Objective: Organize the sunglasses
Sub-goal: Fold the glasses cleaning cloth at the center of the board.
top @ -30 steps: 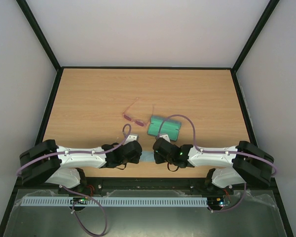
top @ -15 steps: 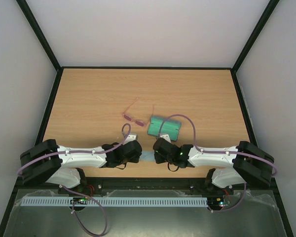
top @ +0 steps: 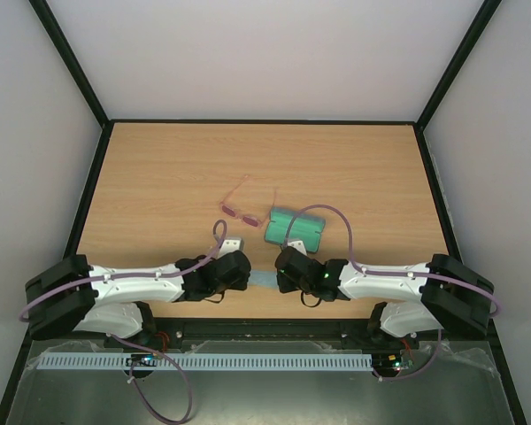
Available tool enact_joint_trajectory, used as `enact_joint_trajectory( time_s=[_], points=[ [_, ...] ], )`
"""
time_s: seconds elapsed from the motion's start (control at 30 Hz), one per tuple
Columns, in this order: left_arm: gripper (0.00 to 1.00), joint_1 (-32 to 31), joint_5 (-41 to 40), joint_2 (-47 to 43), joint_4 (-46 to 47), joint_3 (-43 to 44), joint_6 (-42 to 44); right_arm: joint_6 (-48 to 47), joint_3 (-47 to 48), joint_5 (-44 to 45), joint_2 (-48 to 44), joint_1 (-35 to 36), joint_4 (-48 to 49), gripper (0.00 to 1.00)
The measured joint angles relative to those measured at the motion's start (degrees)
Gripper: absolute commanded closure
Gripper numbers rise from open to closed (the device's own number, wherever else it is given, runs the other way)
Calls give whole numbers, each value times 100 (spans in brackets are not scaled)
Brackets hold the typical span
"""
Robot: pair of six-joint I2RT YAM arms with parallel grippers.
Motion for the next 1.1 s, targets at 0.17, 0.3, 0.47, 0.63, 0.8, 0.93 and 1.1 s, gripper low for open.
enact_joint_trajectory(
  time_s=[0.17,0.3,0.47,0.63,0.8,0.93,1.1],
  points=[
    [98,0,0,-92,0,-149,-39,0,-2,0,-35,0,-2,95],
    [98,0,0,-208,-22,-249,-74,7,-31,0,-166,0,-2,94],
    [97,0,2,-221,-22,-262,-96,20,-72,0,-203,0,4,94],
    [97,0,4,-39,72,-262,-101,31,-101,0,-197,0,11,94],
    [96,0,7,107,175,-262,-101,46,-138,0,-170,0,24,94],
    [93,0,4,201,247,-262,-103,63,-197,-2,-90,0,107,94],
    [88,0,7,293,313,-264,-122,83,-262,-2,-22,0,111,93]
  ],
)
